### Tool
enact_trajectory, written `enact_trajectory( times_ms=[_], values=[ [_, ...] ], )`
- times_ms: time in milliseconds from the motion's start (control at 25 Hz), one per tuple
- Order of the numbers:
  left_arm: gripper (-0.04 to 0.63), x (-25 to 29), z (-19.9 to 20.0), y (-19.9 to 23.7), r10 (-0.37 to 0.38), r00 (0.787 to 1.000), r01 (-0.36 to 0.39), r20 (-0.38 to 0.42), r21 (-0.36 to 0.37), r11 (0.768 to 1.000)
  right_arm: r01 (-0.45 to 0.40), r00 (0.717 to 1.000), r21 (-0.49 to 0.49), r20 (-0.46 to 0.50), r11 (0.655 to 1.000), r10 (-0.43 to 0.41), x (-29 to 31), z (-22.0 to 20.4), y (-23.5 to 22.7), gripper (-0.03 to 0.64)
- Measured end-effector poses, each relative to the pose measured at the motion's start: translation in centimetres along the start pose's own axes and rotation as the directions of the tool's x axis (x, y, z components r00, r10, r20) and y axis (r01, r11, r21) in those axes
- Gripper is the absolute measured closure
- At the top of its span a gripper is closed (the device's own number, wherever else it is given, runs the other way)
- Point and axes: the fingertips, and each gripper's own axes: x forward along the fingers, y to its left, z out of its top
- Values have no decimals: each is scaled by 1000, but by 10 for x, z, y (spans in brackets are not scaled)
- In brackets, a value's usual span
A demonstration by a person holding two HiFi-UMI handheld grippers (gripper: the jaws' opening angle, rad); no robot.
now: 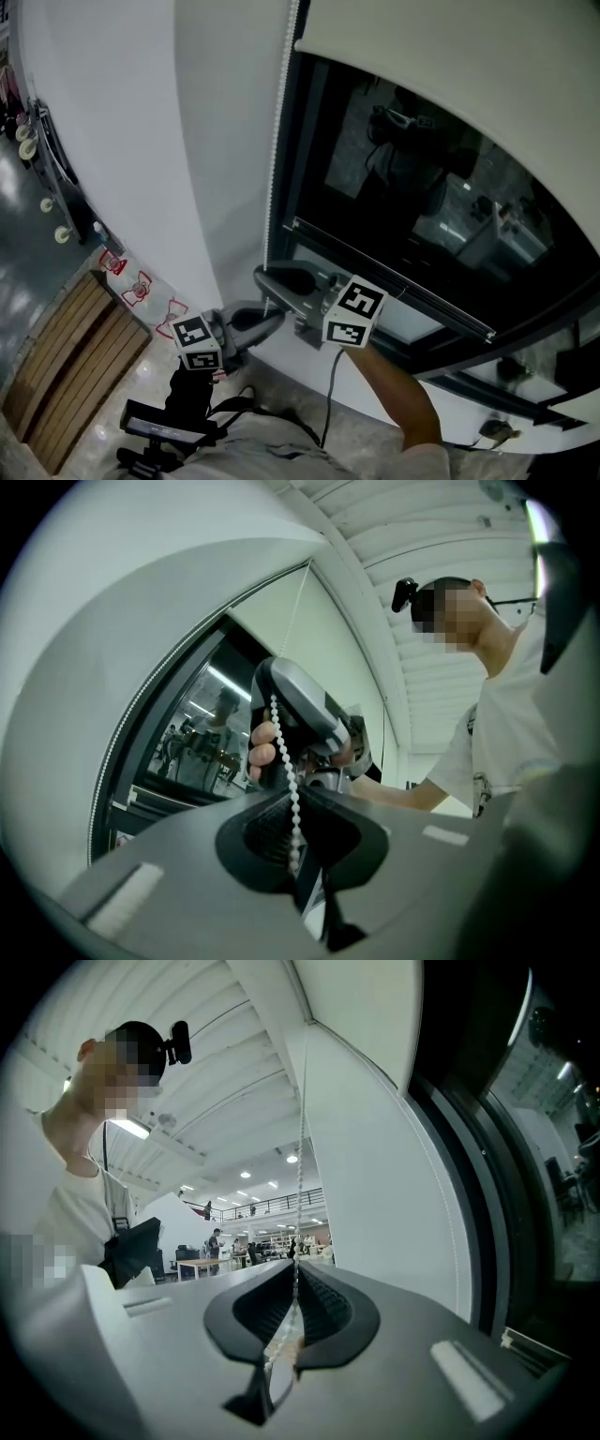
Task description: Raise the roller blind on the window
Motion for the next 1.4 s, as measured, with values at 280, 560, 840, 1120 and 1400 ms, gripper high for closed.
enact_trajectory(
  times_ms=[280,560,840,1120,1400],
  values=[
    [597,5,2,-4,-19,1000,19,5,9,1000,10,1000,106,-15,994,-9,-10,-30,-3,603],
    [597,6,10,-8,-33,999,32,27,19,999,2,1000,129,20,992,-5,-17,-24,-3,588],
    [597,4,10,-8,-34,999,33,41,18,999,-95,993,114,86,989,86,-19,21,0,479],
    [597,0,10,-9,-28,999,27,37,16,1000,-146,979,-76,133,986,155,2,119,5,458],
    [597,0,6,-7,-23,999,23,31,15,1000,-126,969,-213,182,969,166,8,208,-8,450]
  ],
)
